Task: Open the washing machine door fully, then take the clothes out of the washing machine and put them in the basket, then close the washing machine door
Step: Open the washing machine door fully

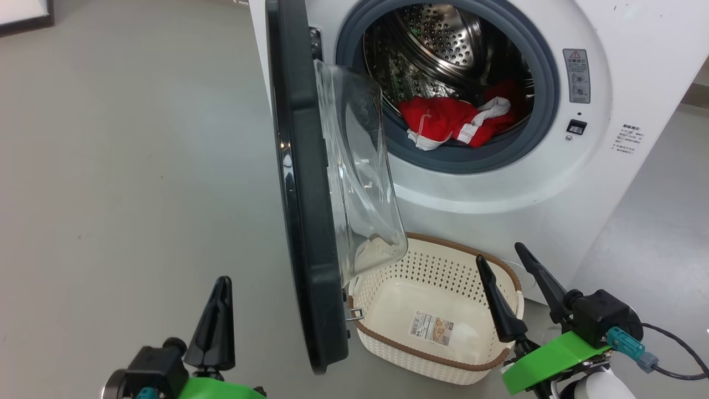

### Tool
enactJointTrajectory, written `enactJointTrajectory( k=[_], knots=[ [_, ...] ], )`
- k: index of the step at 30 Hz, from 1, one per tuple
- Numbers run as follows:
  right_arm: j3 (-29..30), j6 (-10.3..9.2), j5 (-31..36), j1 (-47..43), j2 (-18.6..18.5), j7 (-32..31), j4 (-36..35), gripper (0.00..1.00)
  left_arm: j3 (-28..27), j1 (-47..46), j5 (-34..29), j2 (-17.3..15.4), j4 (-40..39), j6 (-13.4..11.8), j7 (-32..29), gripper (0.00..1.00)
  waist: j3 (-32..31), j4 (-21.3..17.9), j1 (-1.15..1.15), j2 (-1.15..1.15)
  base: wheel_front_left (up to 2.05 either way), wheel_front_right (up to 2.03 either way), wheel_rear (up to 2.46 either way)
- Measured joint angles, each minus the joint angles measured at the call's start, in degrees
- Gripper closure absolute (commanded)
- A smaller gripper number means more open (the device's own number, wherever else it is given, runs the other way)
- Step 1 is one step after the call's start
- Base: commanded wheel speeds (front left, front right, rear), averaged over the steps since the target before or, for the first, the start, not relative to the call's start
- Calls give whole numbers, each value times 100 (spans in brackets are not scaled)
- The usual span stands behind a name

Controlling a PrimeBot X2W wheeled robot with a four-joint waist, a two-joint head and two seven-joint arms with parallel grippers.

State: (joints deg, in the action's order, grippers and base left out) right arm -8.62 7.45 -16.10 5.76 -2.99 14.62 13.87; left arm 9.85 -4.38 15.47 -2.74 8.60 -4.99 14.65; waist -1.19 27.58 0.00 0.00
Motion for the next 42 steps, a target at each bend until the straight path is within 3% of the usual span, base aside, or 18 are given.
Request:
enactJointTrajectory(
  k=[15,23,34,42],
  knots=[
    [-22,0,-134,-114,2,0,-71,0,-27,-395,66,-33,-1202,108,-152,100,-86,-87,0,0,0,0,0],
    [-13,0,-154,-113,2,1,-131,0,233,-801,160,-27,-2033,108,-405,100,-19,-137,0,0,0,0,0],
    [-2,0,-154,-96,2,1,-129,0,1346,-1204,389,-3,-2392,208,-959,100,127,-223,0,0,0,0,0],
    [2,0,-154,-85,2,1,-127,0,1982,-1198,619,-3,-1831,210,-1578,100,223,-253,0,0,0,0,0]
  ],
)
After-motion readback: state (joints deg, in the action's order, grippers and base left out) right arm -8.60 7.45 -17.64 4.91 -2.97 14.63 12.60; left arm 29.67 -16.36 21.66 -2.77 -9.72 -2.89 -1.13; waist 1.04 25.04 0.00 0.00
